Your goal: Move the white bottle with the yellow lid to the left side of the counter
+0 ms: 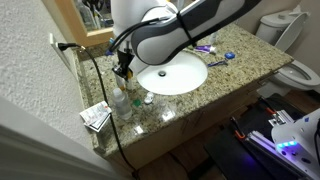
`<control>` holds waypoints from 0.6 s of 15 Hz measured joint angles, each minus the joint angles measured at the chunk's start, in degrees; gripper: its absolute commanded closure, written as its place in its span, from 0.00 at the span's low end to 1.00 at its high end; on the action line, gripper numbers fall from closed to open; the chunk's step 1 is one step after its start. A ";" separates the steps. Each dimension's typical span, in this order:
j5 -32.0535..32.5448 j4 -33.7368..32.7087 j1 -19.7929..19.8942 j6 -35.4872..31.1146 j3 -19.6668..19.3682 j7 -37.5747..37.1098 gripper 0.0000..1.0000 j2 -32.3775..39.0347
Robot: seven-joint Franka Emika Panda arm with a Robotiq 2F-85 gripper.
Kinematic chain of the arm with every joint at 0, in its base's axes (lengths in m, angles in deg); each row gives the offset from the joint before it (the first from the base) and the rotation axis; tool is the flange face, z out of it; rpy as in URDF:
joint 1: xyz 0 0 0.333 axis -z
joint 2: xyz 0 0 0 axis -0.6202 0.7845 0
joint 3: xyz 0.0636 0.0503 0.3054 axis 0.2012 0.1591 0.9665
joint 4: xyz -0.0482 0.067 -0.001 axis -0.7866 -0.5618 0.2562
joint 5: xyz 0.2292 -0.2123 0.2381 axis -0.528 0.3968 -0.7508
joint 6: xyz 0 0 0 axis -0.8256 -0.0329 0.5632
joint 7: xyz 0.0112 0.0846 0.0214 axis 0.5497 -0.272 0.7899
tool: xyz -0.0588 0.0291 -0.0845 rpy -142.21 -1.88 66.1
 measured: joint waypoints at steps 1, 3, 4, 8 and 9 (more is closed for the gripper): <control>0.00 -0.75 -0.48 0.85 -0.40 -0.28 0.94 0.30; 0.00 -1.93 -1.35 2.99 -1.18 -0.73 0.48 0.65; 0.00 -2.35 -1.74 4.19 -1.56 -1.04 0.43 0.73; -0.01 -3.56 -2.46 5.32 -2.09 -2.06 0.15 1.26; -0.08 -3.85 -2.49 3.99 -2.09 -2.06 0.07 1.60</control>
